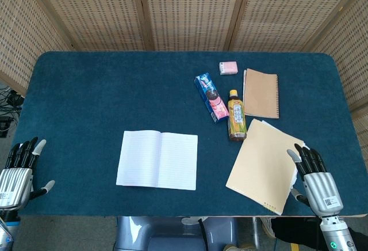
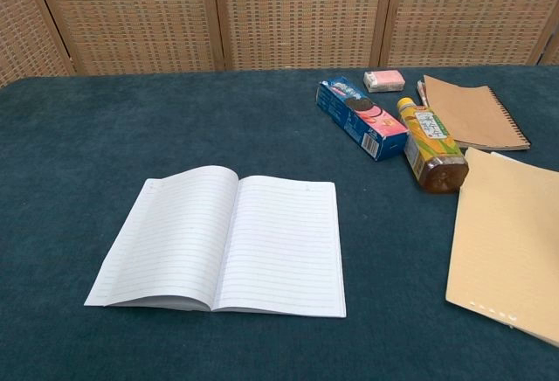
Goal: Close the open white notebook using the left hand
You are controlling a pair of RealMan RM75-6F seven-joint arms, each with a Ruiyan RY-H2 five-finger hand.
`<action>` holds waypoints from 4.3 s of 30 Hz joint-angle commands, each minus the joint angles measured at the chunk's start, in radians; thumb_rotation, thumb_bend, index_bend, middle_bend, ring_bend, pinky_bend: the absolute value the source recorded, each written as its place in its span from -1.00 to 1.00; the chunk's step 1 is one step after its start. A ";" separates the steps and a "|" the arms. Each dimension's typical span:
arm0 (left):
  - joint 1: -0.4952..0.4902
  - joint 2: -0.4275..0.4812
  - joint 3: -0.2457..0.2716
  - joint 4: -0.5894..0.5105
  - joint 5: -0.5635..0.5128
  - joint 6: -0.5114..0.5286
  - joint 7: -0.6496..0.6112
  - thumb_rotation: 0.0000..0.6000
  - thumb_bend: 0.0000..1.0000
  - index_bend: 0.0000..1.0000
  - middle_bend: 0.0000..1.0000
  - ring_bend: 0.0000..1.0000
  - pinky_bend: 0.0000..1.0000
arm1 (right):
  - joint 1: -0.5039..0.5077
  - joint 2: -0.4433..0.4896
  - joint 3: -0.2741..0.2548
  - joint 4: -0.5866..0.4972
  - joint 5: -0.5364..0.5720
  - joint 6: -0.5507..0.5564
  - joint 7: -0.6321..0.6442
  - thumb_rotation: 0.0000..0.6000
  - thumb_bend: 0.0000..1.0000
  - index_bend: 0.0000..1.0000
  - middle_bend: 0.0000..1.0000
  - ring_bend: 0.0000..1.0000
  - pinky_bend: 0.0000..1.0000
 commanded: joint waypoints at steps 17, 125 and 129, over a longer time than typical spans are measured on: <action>-0.001 0.001 0.001 -0.001 0.003 -0.010 -0.007 1.00 -0.65 -1.00 -1.00 -1.00 -1.00 | -0.004 0.008 0.003 -0.011 0.002 0.009 0.010 1.00 -0.82 -0.97 -1.00 -1.00 -1.00; -0.275 -0.537 0.039 0.221 -0.117 -0.350 0.452 1.00 -0.08 -1.00 -1.00 -1.00 -1.00 | -0.004 0.029 -0.001 -0.020 -0.004 0.008 0.087 1.00 -0.82 -0.97 -1.00 -1.00 -1.00; -0.277 -0.537 0.038 0.223 -0.114 -0.346 0.453 1.00 0.00 -1.00 -1.00 -1.00 -1.00 | -0.004 0.031 0.001 -0.021 -0.003 0.011 0.090 1.00 -0.82 -0.97 -1.00 -1.00 -1.00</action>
